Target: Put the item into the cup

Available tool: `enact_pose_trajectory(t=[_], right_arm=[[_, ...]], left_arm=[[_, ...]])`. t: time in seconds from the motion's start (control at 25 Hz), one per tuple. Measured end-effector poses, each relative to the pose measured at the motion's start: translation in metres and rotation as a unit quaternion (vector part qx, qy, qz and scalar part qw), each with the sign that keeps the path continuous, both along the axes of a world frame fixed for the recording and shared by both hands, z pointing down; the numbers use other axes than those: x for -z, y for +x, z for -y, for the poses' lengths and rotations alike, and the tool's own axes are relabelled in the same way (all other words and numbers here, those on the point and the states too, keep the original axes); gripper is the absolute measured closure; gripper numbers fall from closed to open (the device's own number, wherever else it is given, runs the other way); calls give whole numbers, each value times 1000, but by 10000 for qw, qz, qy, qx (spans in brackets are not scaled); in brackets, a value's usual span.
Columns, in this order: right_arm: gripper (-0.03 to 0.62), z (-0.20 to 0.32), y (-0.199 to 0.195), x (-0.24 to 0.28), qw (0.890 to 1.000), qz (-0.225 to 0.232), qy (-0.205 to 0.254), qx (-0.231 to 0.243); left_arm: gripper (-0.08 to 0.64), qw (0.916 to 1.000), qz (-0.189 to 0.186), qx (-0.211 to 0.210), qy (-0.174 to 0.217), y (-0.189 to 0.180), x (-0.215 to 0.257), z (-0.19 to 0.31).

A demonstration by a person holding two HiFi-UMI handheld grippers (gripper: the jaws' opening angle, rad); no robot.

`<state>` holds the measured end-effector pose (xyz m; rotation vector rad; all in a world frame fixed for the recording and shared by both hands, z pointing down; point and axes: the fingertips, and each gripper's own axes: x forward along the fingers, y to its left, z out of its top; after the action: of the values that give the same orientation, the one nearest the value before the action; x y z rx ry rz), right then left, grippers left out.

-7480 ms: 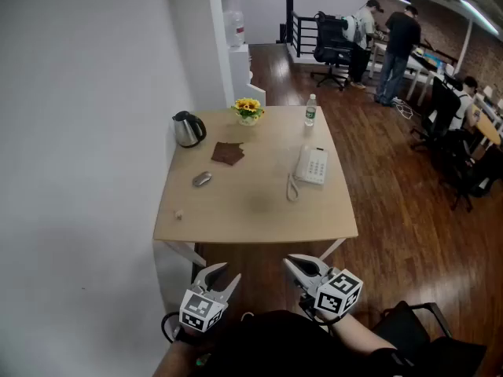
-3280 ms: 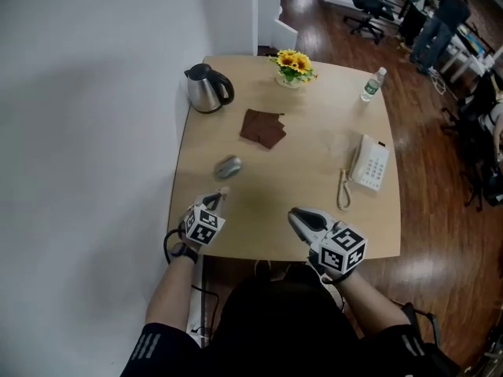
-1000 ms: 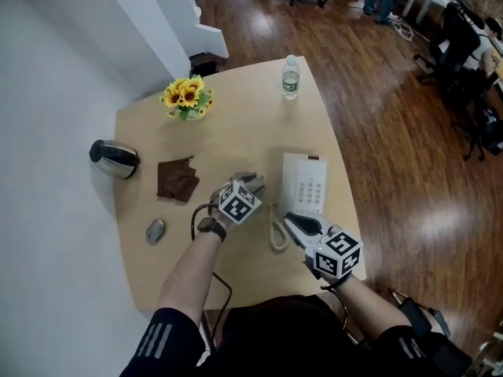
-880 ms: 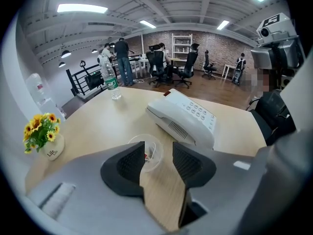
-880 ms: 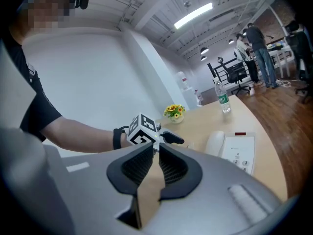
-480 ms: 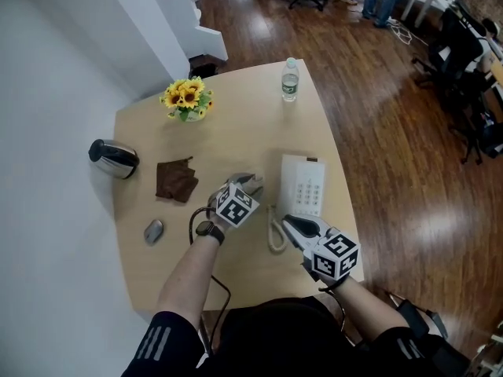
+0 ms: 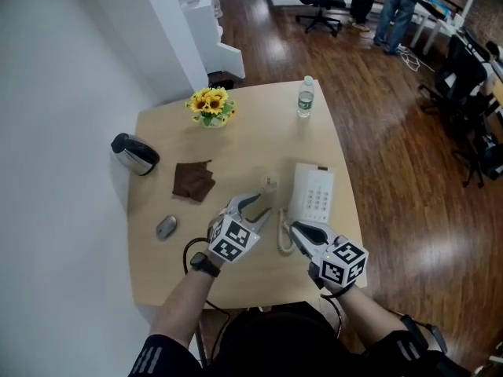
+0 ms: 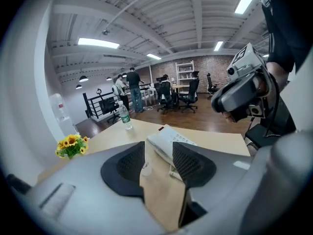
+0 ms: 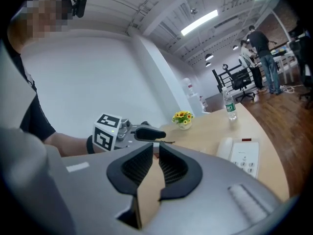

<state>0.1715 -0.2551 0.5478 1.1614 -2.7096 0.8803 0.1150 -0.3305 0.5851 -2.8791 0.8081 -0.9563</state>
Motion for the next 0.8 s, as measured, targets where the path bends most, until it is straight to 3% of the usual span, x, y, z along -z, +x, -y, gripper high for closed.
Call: enact_pose_trajectory(t=[0.2,0.4,0.8], right_arm=[[545,-41,-26,19,9998,9,175,-38],[545,-107,-59,31,9995,35,294,-54],[545,-246,-109,51,9991,-12,316,-294]], left_arm=[[387,9991,-312,54,265,-36,37,-70],[387,9971,-703,81,274,-74,53,-160],[388,9951,-977,43,159,-144,61,-327]])
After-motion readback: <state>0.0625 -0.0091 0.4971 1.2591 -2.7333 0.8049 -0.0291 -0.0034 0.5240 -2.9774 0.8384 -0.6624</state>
